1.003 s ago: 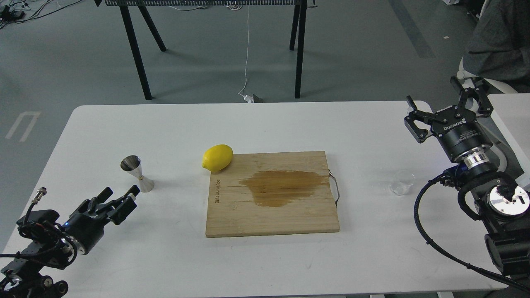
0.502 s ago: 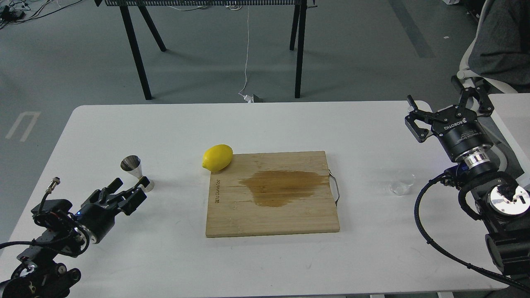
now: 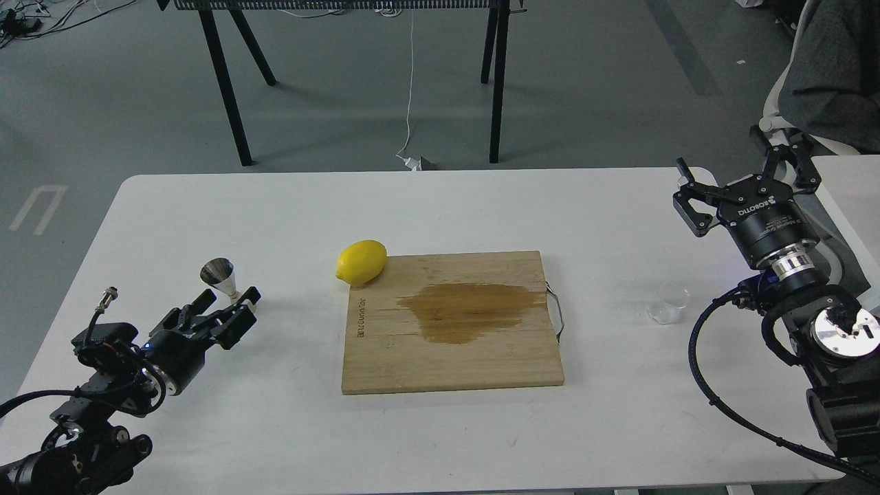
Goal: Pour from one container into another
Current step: 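Close the left gripper around the metal jigger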
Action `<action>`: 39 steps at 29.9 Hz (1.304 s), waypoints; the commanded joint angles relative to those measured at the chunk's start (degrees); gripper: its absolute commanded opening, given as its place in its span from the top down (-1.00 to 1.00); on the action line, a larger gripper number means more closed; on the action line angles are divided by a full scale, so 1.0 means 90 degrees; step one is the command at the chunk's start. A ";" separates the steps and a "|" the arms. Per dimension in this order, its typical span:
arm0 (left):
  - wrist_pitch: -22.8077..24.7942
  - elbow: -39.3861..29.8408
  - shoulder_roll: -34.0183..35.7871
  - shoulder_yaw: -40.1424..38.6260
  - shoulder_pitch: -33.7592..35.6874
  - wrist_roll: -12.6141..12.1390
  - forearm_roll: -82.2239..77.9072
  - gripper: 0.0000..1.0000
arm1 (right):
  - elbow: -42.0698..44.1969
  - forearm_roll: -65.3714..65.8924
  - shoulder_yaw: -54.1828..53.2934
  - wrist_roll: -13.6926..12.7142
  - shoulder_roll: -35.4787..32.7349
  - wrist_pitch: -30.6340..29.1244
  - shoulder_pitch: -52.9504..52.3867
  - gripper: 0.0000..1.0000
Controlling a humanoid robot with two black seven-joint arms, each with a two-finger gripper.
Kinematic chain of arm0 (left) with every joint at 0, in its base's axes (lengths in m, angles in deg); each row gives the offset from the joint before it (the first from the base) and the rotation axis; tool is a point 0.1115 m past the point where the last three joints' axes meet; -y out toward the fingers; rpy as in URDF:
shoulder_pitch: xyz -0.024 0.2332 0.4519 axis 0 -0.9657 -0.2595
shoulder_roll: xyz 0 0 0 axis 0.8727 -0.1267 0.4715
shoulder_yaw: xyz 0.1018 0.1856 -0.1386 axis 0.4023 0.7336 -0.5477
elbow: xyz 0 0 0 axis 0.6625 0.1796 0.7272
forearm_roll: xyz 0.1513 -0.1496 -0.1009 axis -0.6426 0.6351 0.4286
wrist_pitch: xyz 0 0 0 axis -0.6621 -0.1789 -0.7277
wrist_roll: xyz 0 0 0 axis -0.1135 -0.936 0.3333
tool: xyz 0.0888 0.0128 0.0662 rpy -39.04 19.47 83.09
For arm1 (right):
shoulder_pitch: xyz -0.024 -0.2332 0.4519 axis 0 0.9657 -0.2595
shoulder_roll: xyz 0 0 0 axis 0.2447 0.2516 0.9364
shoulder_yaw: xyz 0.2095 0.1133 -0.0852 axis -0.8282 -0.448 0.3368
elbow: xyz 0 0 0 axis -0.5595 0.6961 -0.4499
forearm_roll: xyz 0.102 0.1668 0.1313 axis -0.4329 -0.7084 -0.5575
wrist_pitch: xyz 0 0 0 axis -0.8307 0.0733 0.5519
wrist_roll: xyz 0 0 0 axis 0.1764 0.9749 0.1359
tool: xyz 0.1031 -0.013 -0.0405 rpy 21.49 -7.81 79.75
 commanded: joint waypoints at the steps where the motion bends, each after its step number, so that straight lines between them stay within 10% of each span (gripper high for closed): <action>1: 0.0000 0.0111 -0.0032 0.0054 0.0092 0.0000 0.0019 -0.99 | 0.0001 0.0000 -0.0009 0.0000 -0.0005 0.0000 0.0010 -0.98; 39: 0.0000 0.1381 -0.0833 0.0327 0.0737 0.0000 -0.0011 -0.66 | 0.0000 0.0000 -0.0048 0.0000 -0.0005 0.0000 0.0098 -0.98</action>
